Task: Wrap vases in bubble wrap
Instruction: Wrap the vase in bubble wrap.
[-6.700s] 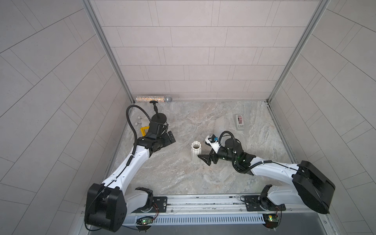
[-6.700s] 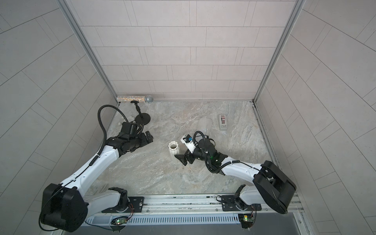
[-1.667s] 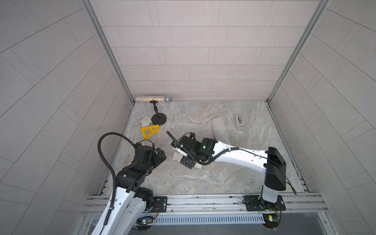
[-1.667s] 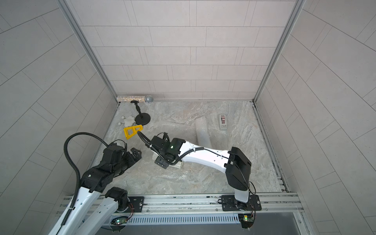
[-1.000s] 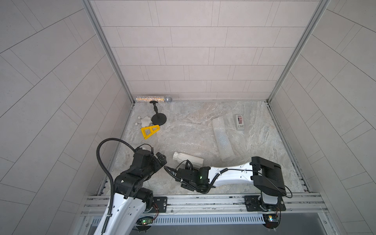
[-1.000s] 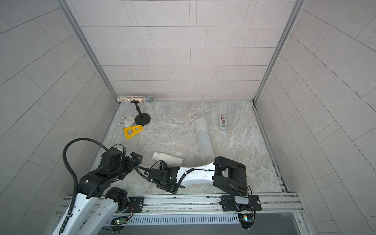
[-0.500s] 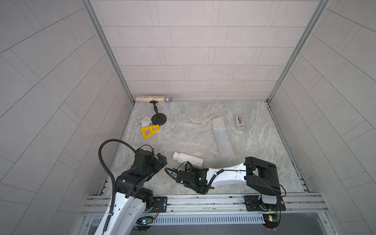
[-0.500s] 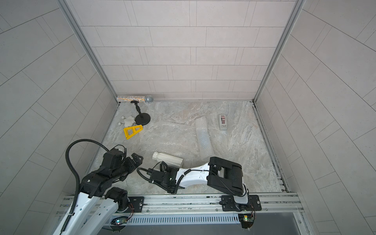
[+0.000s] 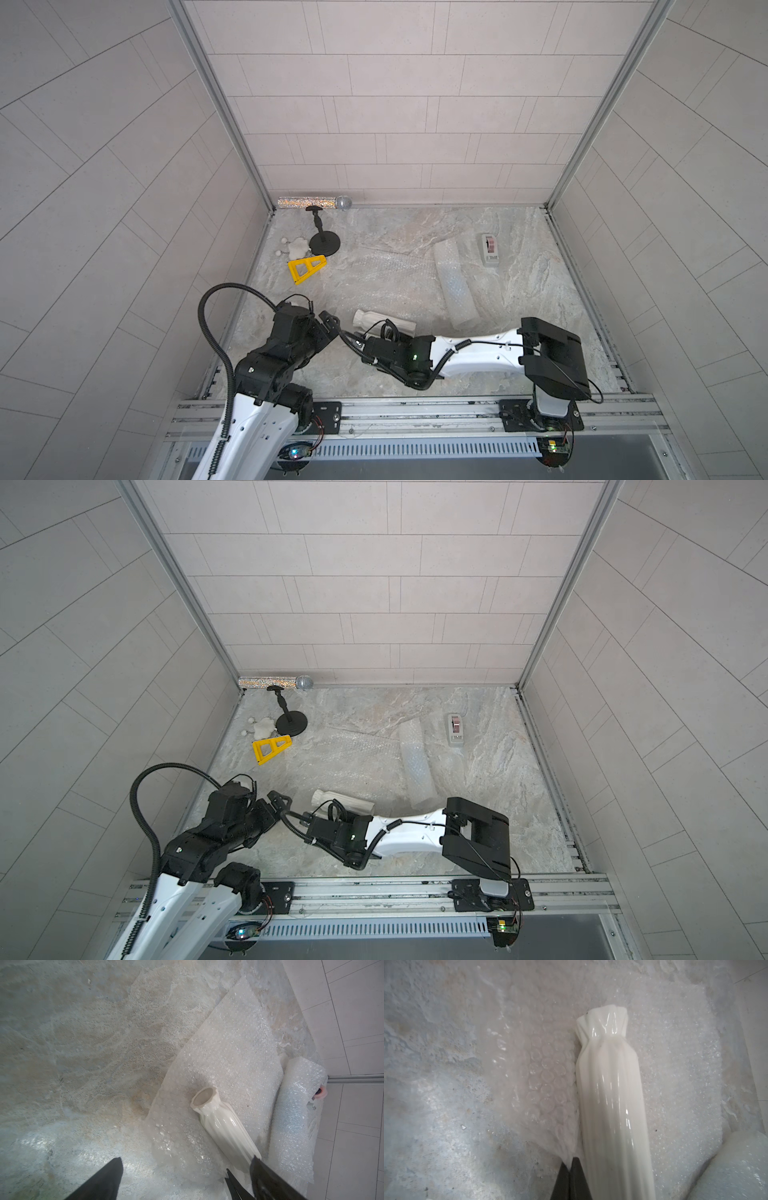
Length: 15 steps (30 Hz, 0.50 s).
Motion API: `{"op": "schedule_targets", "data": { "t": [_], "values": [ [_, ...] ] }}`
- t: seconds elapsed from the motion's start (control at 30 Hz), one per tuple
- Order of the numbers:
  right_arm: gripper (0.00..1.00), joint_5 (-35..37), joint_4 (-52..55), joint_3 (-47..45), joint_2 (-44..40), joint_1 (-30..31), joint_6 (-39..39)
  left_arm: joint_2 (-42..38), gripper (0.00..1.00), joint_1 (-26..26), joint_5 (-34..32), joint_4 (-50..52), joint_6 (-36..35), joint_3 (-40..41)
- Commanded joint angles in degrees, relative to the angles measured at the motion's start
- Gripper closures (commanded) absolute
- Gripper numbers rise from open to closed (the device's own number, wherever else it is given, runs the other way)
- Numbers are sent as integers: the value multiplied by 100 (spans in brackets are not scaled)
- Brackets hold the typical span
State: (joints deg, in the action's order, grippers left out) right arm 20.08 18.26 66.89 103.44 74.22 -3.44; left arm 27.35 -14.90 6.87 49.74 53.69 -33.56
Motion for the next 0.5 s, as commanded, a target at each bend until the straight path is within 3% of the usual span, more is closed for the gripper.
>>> {"op": "schedule_targets", "data": {
  "t": [0.0,0.13,0.47],
  "values": [
    [100,-274,344,187,-299,-157,-51,28,0,30,-31,-18,-178,-162],
    [100,-1007,644,378,-315,-508,-121,99,0,27,102,-205,-318,-135],
    [100,-1973,1027,659,-326,-1340,-160,737,0,-50,578,-403,-553,-164]
  ]
}}
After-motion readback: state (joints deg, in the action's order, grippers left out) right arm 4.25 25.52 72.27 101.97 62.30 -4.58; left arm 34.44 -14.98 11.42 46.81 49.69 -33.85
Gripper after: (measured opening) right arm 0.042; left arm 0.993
